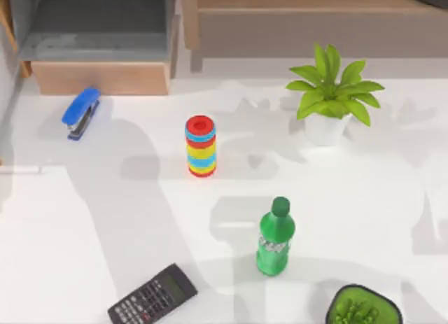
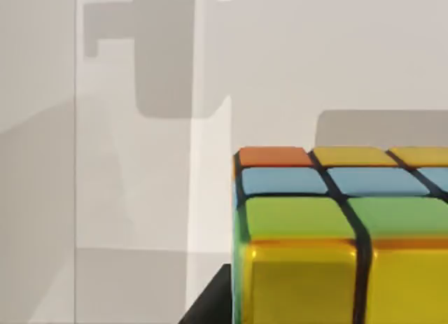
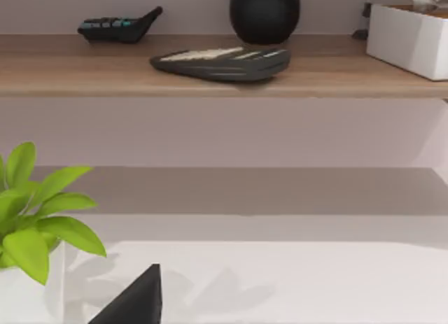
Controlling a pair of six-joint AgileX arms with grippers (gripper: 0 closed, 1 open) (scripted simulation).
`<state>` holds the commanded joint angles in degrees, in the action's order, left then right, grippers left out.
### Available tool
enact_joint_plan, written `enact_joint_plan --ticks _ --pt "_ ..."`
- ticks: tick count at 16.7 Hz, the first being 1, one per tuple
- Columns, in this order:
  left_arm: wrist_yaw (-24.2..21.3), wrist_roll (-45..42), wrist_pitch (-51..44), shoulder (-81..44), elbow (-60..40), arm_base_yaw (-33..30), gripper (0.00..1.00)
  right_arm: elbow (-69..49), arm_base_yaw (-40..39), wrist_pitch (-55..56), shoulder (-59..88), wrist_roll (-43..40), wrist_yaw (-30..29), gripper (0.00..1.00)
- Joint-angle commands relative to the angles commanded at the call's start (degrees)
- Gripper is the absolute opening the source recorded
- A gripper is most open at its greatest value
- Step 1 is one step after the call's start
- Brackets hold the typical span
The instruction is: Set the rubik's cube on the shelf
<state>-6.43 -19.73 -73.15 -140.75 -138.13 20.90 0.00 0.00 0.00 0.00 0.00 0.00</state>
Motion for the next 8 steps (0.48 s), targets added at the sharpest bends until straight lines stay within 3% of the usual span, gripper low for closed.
enact_joint_plan --ticks 8 --pt "1.2 -4.9 -1.6 -5.0 -2.8 -1.3 0.00 0.0 0.0 0.0 0.0 0.0 0.0 1.00"
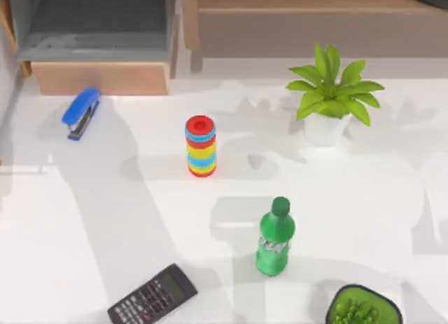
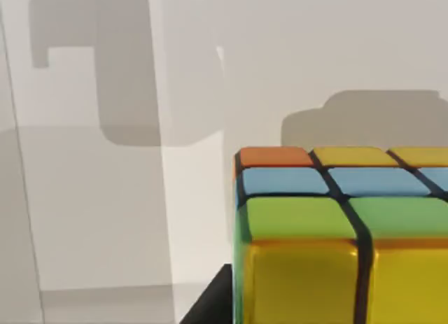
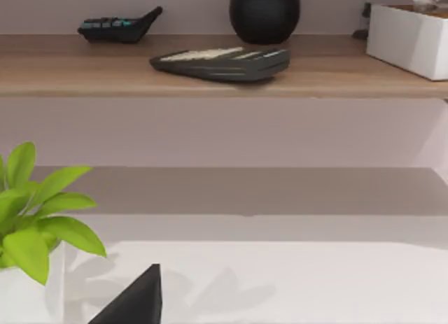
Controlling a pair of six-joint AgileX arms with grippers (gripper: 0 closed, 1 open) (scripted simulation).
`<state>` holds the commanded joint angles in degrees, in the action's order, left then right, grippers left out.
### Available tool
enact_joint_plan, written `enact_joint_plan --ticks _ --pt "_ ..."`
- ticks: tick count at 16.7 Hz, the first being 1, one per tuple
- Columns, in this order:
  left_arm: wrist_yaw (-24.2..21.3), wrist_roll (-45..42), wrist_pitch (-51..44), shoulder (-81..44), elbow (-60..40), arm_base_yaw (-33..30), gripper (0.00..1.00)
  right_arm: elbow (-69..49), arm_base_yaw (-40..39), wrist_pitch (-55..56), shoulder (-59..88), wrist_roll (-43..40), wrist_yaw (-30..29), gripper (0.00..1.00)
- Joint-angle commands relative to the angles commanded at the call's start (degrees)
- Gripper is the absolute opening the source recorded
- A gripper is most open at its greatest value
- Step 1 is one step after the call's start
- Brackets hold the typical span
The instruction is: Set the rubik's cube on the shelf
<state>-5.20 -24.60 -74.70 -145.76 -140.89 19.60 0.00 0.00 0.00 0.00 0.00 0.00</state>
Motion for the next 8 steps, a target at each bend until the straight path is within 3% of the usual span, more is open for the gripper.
enact_joint_plan --ticks 8 --pt "2.3 -1.9 -1.7 7.9 4.8 -1.0 0.00 0.0 0.0 0.0 0.0 0.0 0.0 1.00"
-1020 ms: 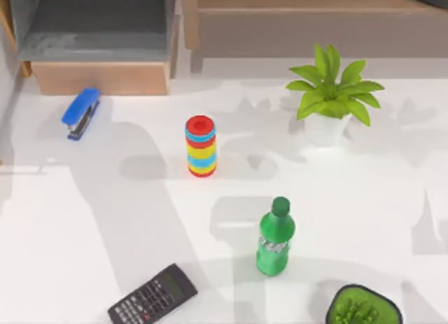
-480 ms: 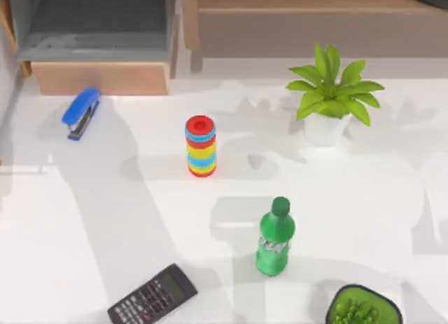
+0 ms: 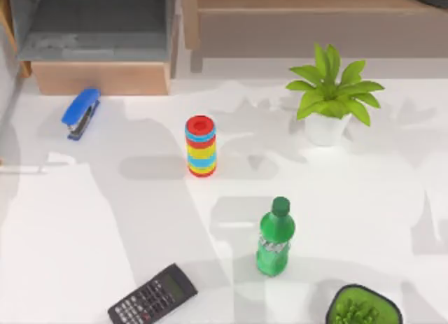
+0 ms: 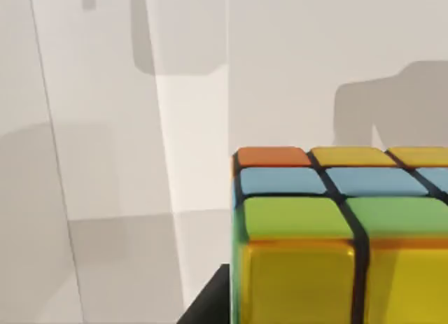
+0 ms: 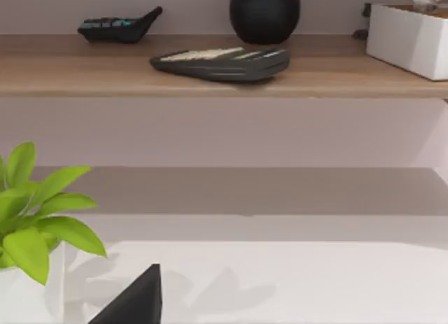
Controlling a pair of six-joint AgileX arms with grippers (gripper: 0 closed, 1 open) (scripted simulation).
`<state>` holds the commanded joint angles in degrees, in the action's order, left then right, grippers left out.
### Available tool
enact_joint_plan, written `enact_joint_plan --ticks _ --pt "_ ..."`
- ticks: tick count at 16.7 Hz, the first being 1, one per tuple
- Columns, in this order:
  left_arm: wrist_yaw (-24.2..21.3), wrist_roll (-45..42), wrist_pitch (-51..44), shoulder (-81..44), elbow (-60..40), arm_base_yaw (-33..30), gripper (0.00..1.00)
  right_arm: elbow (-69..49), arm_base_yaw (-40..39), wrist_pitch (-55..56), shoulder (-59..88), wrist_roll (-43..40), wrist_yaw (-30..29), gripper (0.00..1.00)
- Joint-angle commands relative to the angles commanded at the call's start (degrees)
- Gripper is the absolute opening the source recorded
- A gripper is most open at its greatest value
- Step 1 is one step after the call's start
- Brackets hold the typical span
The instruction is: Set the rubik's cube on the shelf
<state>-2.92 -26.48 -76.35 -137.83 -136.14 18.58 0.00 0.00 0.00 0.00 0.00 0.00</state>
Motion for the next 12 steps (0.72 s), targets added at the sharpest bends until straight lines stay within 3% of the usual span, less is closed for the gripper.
enact_joint_plan --ticks 4,12 --pt "1.7 -1.2 1.1 10.2 6.6 -7.7 0.00 0.0 0.0 0.0 0.0 0.0 0.0 1.00" --pt "5.7 0.2 15.9 21.2 25.1 -33.1 0.00 0.0 0.0 0.0 0.0 0.0 0.0 1.00"
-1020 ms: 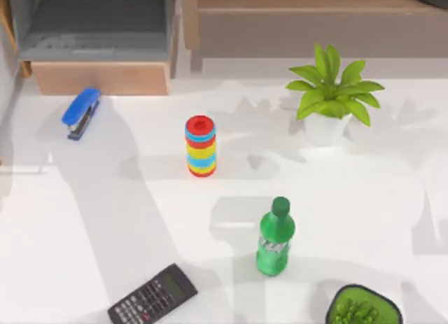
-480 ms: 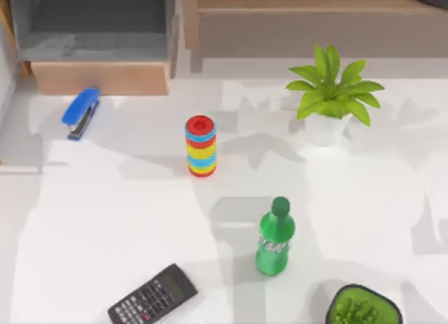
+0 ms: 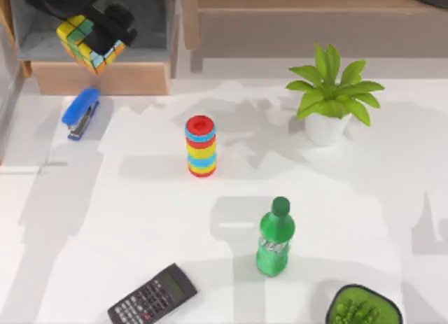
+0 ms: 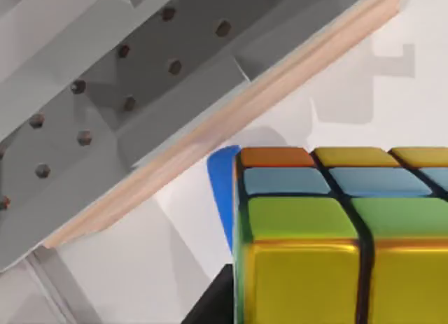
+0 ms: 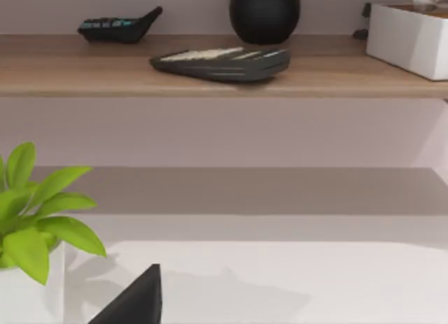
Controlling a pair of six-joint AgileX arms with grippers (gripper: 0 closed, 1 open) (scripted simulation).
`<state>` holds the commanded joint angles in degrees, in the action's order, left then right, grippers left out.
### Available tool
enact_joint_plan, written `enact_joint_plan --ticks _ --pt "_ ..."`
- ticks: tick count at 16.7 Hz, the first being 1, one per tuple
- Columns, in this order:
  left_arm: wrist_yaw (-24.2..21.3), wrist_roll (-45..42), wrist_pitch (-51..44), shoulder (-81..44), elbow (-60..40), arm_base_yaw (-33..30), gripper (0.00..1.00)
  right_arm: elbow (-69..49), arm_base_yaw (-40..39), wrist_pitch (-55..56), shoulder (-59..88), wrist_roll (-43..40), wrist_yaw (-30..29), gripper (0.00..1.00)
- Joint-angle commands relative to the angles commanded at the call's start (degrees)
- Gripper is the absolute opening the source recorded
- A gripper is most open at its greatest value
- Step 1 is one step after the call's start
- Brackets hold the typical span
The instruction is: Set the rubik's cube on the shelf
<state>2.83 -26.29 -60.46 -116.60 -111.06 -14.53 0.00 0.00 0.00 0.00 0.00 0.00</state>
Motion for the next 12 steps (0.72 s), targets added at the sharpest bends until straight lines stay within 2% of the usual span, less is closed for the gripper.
enact_joint_plan --ticks 5,12 --pt "7.5 3.1 16.9 1.6 12.2 -12.7 0.00 0.0 0.0 0.0 0.0 0.0 0.0 1.00" --pt "24.9 7.2 47.4 1.0 23.1 -23.8 0.00 0.0 0.0 0.0 0.0 0.0 0.0 1.00"
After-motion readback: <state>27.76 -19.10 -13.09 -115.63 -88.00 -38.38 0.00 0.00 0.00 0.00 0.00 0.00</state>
